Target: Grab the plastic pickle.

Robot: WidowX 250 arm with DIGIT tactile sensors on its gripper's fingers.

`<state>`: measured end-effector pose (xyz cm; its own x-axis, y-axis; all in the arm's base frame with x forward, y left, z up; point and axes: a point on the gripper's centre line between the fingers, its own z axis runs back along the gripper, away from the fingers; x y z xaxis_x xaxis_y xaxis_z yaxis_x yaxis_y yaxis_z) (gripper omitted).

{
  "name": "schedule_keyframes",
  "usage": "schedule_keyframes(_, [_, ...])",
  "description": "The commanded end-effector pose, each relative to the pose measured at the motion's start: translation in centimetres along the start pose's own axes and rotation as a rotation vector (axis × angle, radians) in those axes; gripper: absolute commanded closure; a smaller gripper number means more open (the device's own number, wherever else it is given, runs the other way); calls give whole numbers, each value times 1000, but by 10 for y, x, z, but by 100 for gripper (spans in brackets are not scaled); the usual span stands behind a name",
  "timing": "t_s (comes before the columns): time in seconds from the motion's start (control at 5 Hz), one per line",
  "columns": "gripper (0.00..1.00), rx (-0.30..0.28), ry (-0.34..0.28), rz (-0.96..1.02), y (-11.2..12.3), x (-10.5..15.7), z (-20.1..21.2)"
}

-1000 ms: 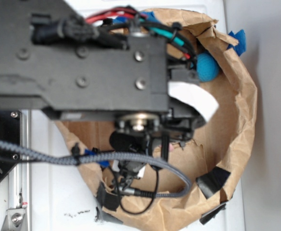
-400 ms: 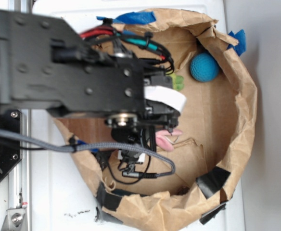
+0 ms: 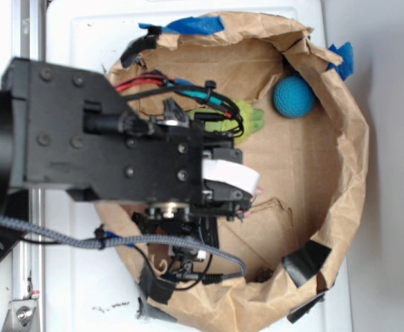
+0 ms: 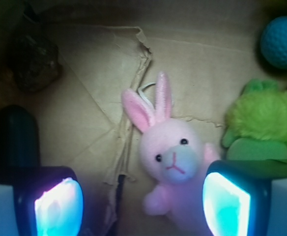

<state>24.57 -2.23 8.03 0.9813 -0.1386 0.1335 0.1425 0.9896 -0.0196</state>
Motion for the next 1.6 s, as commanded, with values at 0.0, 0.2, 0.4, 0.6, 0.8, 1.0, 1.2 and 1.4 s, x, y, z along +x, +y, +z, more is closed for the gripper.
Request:
schedule_keyframes(0.0, [0,-180,43,29,-21,3,-3])
schedule_keyframes(0.2, [0,-215,72,7,-26,0,-4])
schedule_keyframes(0.4, [0,-218,78,-17,-28,-2,-6])
schedule_keyframes(0.6, [0,-266,93,-78,-28,-3,-7])
schedule_keyframes(0.8, [0,-317,112,-112,-29,-5,-5])
schedule_keyframes(1.0, [0,-350,112,-120,-34,-8,-4])
schedule_keyframes(1.2, [0,-367,108,-132,-38,-9,-5])
schedule_keyframes(1.4, [0,-367,108,-132,-38,-9,-5])
